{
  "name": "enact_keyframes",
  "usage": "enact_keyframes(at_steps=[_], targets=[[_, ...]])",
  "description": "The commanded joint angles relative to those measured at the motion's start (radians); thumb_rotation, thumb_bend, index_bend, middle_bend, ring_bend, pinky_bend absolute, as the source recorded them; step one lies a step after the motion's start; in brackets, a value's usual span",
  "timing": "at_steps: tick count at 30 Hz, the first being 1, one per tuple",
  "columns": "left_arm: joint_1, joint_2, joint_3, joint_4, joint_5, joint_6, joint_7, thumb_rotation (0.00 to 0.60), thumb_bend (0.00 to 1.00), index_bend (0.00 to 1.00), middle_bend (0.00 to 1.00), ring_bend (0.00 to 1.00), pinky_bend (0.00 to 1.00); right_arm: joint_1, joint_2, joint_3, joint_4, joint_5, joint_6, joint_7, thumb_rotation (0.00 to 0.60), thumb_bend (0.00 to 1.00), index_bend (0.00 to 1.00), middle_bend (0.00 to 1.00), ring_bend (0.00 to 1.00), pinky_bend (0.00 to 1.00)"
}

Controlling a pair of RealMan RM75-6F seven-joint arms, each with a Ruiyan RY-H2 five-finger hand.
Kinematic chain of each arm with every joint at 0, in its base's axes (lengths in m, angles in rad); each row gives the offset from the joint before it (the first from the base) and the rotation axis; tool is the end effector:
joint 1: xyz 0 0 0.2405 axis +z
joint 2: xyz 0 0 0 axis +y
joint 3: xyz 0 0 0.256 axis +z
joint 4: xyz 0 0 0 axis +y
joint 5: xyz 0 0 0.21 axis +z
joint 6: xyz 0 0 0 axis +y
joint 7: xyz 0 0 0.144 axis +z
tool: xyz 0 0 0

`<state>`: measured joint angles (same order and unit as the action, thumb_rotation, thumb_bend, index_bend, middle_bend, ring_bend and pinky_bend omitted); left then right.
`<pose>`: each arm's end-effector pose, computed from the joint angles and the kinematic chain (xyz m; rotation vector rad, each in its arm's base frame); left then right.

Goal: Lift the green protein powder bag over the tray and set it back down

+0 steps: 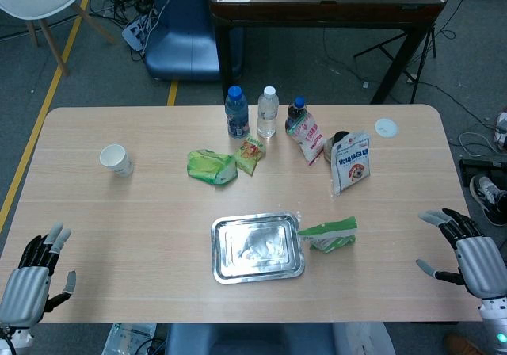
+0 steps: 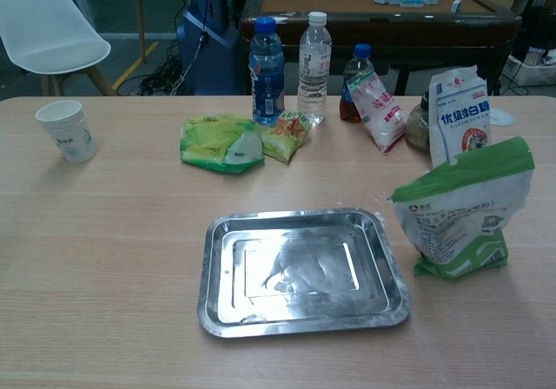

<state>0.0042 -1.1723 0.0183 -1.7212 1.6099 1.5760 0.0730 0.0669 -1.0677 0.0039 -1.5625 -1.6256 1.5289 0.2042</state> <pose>-0.2835 0.1389 0.1332 -1.3786 -0.9662 -0.9830 -0.3125 -0.1658 0.1722 1.4482 -0.9563 1.0273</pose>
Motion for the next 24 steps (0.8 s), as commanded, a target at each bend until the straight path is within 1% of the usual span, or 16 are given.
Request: enact_keyframes(at_steps=[1, 10, 15, 19, 24], targets=[[-0.001, -0.001, -0.001, 0.002, -0.002, -0.002, -0.003, 0.6, 0.46, 0.02, 0.0, 0.06, 0.02, 0.002, 0.001, -0.002, -0.003, 0.0, -0.006, -0.003, 0.6, 0.14, 0.23, 0.24, 0.14, 0.17], [0.001, -0.001, 0.002, 0.003, 0.003, 0.002, -0.005, 0.6, 0.46, 0.02, 0.0, 0.06, 0.02, 0.027, 0.009, 0.001, -0.007, 0.011, -0.056, 0.007, 0.6, 0.14, 0.23, 0.24, 0.14, 0.17], [0.002, -0.002, 0.005, 0.001, 0.007, 0.004, -0.004, 0.6, 0.46, 0.02, 0.0, 0.06, 0.02, 0.077, 0.004, 0.006, 0.0, 0.02, -0.137, 0.037, 0.6, 0.13, 0.23, 0.24, 0.14, 0.17], [0.005, -0.001, 0.007, -0.001, 0.007, 0.006, -0.002, 0.6, 0.46, 0.02, 0.0, 0.06, 0.02, 0.125, -0.026, 0.005, 0.031, 0.028, -0.223, 0.056, 0.6, 0.11, 0.23, 0.24, 0.14, 0.17], [0.01, 0.004, 0.009, -0.003, 0.007, 0.012, -0.002, 0.6, 0.46, 0.02, 0.0, 0.06, 0.02, 0.174, -0.086, 0.007, 0.091, 0.038, -0.299, 0.089, 0.6, 0.1, 0.23, 0.24, 0.14, 0.17]])
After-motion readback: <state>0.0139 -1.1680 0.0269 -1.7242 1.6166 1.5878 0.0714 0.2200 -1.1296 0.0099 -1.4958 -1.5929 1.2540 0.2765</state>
